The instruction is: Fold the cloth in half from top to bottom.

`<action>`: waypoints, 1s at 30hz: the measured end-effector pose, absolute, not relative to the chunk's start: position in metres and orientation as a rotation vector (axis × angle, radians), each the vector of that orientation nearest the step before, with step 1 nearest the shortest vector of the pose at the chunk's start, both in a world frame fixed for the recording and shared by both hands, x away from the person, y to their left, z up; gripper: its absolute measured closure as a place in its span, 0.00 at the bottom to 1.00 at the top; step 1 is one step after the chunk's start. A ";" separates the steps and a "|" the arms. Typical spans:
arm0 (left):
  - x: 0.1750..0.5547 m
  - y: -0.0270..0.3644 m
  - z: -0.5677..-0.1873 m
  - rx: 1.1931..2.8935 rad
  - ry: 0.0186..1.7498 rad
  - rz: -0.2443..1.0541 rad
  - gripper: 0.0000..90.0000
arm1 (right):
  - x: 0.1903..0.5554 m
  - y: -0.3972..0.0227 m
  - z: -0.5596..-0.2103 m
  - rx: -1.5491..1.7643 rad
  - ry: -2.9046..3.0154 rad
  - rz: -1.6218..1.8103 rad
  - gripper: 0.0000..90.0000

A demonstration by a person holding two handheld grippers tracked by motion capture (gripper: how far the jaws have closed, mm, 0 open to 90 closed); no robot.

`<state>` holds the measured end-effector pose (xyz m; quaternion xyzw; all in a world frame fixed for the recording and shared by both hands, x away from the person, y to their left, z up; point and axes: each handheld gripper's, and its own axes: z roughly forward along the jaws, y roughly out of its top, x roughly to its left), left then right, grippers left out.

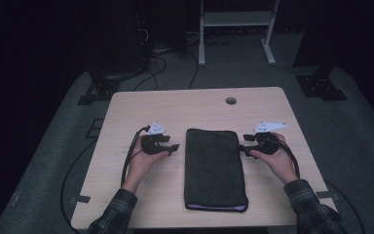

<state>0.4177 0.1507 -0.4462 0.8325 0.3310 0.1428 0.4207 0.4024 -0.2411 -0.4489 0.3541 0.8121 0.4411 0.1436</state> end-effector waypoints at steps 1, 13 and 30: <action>0.422 0.145 -0.446 2.083 0.819 0.346 0.47 | 0.404 -0.240 -0.449 1.032 2.336 1.289 0.44; 0.461 0.099 -0.459 2.110 0.814 0.303 0.44 | 0.441 -0.221 -0.461 1.006 2.414 1.224 0.40; 0.480 0.097 -0.474 2.132 0.866 0.274 0.79 | 0.456 -0.208 -0.477 1.007 2.500 1.176 0.57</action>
